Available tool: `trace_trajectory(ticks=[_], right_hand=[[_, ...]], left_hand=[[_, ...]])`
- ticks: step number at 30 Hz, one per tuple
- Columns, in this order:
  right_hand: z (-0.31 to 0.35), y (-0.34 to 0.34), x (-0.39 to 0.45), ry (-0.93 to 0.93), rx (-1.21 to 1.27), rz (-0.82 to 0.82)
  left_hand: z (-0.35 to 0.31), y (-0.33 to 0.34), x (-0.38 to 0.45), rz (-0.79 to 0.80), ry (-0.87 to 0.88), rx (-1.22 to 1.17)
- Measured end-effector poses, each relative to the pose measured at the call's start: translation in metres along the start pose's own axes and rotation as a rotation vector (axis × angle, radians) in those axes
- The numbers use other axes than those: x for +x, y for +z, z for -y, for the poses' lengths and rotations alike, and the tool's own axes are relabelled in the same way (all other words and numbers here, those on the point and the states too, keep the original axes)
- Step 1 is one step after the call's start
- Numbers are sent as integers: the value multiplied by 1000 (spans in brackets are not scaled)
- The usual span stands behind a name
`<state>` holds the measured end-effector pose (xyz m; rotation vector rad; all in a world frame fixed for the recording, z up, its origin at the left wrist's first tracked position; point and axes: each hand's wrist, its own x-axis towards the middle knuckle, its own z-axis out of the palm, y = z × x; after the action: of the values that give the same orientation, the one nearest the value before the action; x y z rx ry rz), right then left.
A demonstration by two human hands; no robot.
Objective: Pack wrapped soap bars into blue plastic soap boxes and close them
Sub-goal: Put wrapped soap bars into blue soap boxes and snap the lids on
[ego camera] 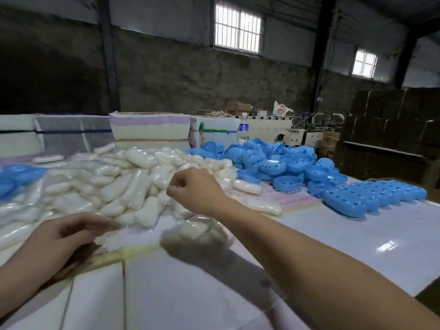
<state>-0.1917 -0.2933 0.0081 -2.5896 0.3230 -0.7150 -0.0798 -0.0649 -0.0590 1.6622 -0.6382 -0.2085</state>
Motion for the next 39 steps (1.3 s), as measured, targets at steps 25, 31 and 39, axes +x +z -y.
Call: trace_trajectory(ticks=[25, 31, 39], right_hand=[[77, 98, -29, -476, 140, 253], [77, 99, -28, -541, 185, 247], [77, 95, -29, -519, 244, 239]], left_hand=[[-19, -118, 11, -700, -25, 878], [14, -184, 5, -647, -630, 1044], [22, -189, 7, -704, -552, 1192]])
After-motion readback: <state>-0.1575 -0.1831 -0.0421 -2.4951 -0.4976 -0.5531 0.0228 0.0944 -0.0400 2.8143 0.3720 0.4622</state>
